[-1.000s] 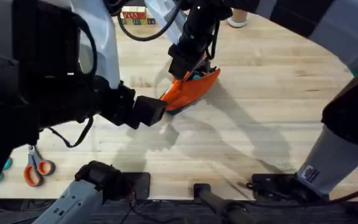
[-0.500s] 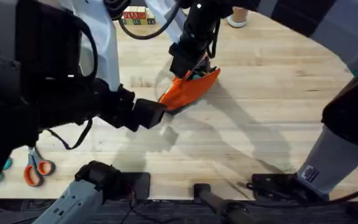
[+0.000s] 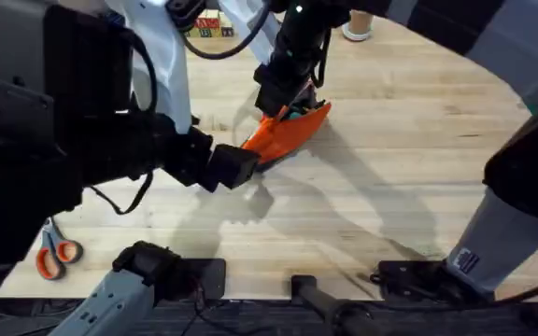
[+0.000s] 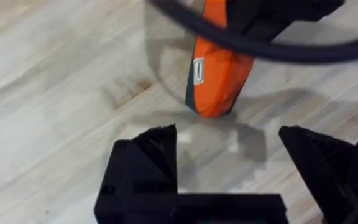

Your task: Unzip the bag, pick up the pens from the table one at a time and place them inside, then zip the bag closed.

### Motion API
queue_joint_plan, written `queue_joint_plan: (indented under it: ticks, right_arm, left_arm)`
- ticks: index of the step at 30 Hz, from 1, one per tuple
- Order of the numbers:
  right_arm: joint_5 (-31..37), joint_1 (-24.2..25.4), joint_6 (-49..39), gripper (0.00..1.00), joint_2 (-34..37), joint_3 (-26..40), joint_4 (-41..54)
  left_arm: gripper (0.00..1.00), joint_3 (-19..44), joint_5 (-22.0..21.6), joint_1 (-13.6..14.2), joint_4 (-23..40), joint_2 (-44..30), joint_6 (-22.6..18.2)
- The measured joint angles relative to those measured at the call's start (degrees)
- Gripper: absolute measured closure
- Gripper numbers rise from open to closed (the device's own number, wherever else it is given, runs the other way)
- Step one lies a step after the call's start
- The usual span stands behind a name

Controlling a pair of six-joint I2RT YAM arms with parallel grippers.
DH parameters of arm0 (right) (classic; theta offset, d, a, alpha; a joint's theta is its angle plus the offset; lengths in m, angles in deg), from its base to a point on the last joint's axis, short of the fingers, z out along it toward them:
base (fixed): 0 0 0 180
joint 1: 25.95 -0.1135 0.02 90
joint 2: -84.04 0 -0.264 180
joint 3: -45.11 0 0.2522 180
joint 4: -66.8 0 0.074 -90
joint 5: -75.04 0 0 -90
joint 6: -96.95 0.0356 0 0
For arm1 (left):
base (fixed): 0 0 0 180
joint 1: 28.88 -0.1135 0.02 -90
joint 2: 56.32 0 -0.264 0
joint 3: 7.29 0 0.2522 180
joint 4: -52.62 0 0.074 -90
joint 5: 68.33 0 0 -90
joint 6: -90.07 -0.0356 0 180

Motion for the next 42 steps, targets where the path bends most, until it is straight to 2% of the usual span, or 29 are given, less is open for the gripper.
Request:
queue_joint_plan:
  ticks: [11, 26, 37, 39, 42]
  right_arm:
    - [0.02, 0.00, 0.00, 0.970, 0.00, 0.02, 0.04]
    - [0.17, 0.00, 0.02, 0.971, 0.00, 0.09, 0.17]
    - [0.17, 0.00, 0.02, 0.970, 0.00, 0.09, 0.17]
    - [0.19, 0.00, 0.02, 0.970, 0.00, 0.09, 0.17]
    - [0.19, 0.00, 0.02, 0.970, 0.00, 0.09, 0.17]
  left_arm:
    - [0.008, -0.36, 0.86, 0.00, -2.16, 0.00, -2.63]
    - [0.008, -0.39, 1.44, 0.00, -0.38, 0.00, -3.52]
    - [0.008, -0.45, 3.80, -0.09, -0.45, 0.00, -8.62]
    - [0.008, -1.14, 4.46, -0.43, -1.48, 0.02, -9.15]
    - [0.008, -3.38, 6.73, -2.50, -2.90, 0.00, -10.16]
